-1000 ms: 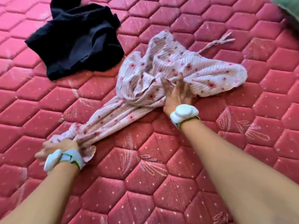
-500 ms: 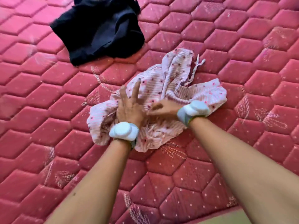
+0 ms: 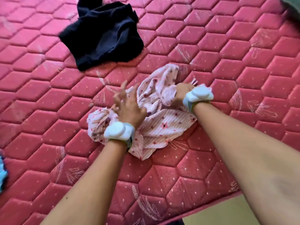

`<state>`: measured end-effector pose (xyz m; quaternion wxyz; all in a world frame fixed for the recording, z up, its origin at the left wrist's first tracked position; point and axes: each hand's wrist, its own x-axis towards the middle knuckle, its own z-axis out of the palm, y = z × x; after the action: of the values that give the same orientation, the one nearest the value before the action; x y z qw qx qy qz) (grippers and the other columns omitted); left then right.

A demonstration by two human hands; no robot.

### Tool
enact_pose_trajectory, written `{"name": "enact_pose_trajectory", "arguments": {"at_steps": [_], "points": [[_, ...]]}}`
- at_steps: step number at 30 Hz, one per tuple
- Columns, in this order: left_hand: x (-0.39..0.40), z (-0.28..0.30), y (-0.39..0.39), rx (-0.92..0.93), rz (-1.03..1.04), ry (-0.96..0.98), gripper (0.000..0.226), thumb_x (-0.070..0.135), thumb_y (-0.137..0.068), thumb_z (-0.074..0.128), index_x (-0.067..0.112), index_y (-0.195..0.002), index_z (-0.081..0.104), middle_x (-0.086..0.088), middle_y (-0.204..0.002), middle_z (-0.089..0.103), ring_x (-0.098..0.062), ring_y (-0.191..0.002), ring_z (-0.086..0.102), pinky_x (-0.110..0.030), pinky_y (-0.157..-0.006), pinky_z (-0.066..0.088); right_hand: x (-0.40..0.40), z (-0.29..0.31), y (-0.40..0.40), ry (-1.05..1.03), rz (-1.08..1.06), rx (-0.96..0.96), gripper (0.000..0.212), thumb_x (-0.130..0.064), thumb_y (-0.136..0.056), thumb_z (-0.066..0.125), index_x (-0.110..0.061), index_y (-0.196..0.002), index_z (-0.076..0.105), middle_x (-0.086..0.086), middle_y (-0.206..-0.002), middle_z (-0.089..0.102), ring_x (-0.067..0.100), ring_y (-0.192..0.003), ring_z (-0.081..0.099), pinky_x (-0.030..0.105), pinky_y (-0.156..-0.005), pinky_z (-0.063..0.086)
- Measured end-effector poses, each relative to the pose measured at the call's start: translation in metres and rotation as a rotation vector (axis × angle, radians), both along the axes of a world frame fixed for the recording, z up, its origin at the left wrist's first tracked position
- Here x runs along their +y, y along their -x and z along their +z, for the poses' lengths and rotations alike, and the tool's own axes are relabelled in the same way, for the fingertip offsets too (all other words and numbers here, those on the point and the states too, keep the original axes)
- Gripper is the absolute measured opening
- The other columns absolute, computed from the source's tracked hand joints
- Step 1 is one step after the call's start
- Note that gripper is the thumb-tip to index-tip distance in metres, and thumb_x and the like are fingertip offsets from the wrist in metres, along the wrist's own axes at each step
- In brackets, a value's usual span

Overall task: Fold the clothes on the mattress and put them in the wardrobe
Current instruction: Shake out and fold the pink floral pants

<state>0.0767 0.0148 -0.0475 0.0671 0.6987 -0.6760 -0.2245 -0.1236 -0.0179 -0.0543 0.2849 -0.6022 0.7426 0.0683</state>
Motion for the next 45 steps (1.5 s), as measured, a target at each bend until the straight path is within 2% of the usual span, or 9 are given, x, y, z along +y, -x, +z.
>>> {"name": "enact_pose_trajectory", "arguments": {"at_steps": [5, 9, 14, 19, 24, 31, 35, 41, 45], "points": [[-0.037, 0.066, 0.023, 0.056, -0.578, 0.076, 0.100, 0.048, -0.063, 0.063, 0.045, -0.147, 0.008, 0.009, -0.156, 0.021, -0.029, -0.138, 0.028, -0.052, -0.103, 0.031, 0.015, 0.093, -0.014, 0.378, 0.389, 0.081, 0.049, -0.017, -0.080, 0.057, -0.007, -0.127, 0.045, 0.021, -0.111, 0.060, 0.040, -0.104, 0.058, 0.044, -0.082, 0.045], [-0.046, 0.156, 0.045, 0.060, -0.630, 0.179, 0.087, 0.044, -0.067, 0.071, 0.022, -0.143, 0.035, 0.000, -0.121, 0.061, -0.022, -0.119, 0.053, -0.035, -0.096, 0.027, 0.028, 0.179, -0.006, 0.513, 0.424, 0.050, 0.047, -0.030, -0.084, 0.050, -0.018, -0.129, 0.049, 0.013, -0.112, 0.062, 0.037, -0.102, 0.060, 0.044, -0.075, 0.045], [-0.059, 0.286, 0.050, 0.034, -0.836, 0.224, 0.037, 0.037, -0.076, 0.072, 0.010, -0.100, 0.067, -0.013, -0.088, 0.070, -0.036, -0.087, 0.065, -0.031, -0.068, 0.038, 0.036, 0.325, 0.021, 0.305, 0.230, -0.127, 0.070, -0.068, -0.054, 0.042, -0.009, -0.083, 0.066, 0.009, -0.069, 0.053, 0.015, -0.069, 0.053, 0.030, -0.058, 0.035], [-0.052, 0.405, 0.058, 0.200, -0.851, 0.452, 0.046, 0.042, -0.075, 0.060, 0.006, -0.104, 0.065, -0.013, -0.096, 0.069, -0.031, -0.090, 0.064, -0.036, -0.076, 0.046, 0.052, 0.459, 0.030, -0.072, -0.008, -0.442, 0.012, -0.006, -0.084, 0.063, -0.016, -0.091, 0.060, -0.001, -0.075, 0.064, 0.013, -0.068, 0.061, 0.027, -0.069, 0.048], [-0.038, 0.533, 0.064, 0.211, -0.820, 0.689, 0.026, 0.031, -0.075, 0.069, 0.025, -0.097, 0.056, 0.008, -0.082, 0.063, -0.028, -0.080, 0.062, -0.035, -0.068, 0.048, 0.057, 0.561, 0.044, 0.312, -0.129, -0.098, 0.035, -0.015, -0.091, 0.057, -0.014, -0.126, 0.053, 0.000, -0.119, 0.057, 0.020, -0.116, 0.050, 0.032, -0.092, 0.042], [-0.035, 0.629, 0.044, 0.089, -0.705, 0.990, 0.070, 0.062, -0.068, 0.041, 0.011, -0.114, 0.054, -0.016, -0.103, 0.064, -0.036, -0.093, 0.062, -0.038, -0.073, 0.044, 0.085, 0.680, 0.033, 1.058, -0.180, 0.777, 0.024, -0.031, -0.090, 0.044, -0.019, -0.099, 0.064, 0.006, -0.102, 0.065, 0.029, -0.121, 0.041, 0.042, -0.103, 0.021], [-0.059, 0.629, 0.032, -0.099, -0.668, 0.753, 0.083, 0.082, -0.059, 0.039, 0.025, -0.115, 0.060, -0.011, -0.103, 0.070, -0.034, -0.100, 0.064, -0.040, -0.085, 0.050, 0.092, 0.705, 0.041, 1.136, -0.200, 0.631, 0.038, -0.050, -0.085, 0.050, -0.017, -0.093, 0.067, 0.007, -0.098, 0.062, 0.030, -0.115, 0.047, 0.039, -0.091, 0.032], [-0.083, 0.646, 0.043, -0.149, -0.594, 0.750, 0.051, 0.053, -0.078, 0.070, 0.026, -0.120, 0.061, -0.002, -0.121, 0.063, -0.028, -0.115, 0.055, -0.041, -0.096, 0.037, 0.093, 0.719, 0.063, 0.805, 0.119, -0.271, 0.026, -0.025, -0.074, 0.080, -0.020, -0.063, 0.058, -0.018, -0.053, 0.054, -0.006, -0.055, 0.048, 0.018, -0.062, 0.036], [-0.081, 0.668, 0.067, -0.380, -0.413, 0.880, 0.032, 0.062, -0.086, 0.051, 0.031, -0.083, 0.059, 0.009, -0.092, 0.063, -0.018, -0.096, 0.061, -0.045, -0.092, 0.031, 0.088, 0.714, 0.084, 0.585, 0.008, 0.102, 0.035, -0.043, -0.083, 0.068, -0.014, -0.068, 0.057, -0.002, -0.062, 0.046, 0.012, -0.061, 0.043, 0.022, -0.054, 0.033]]}}
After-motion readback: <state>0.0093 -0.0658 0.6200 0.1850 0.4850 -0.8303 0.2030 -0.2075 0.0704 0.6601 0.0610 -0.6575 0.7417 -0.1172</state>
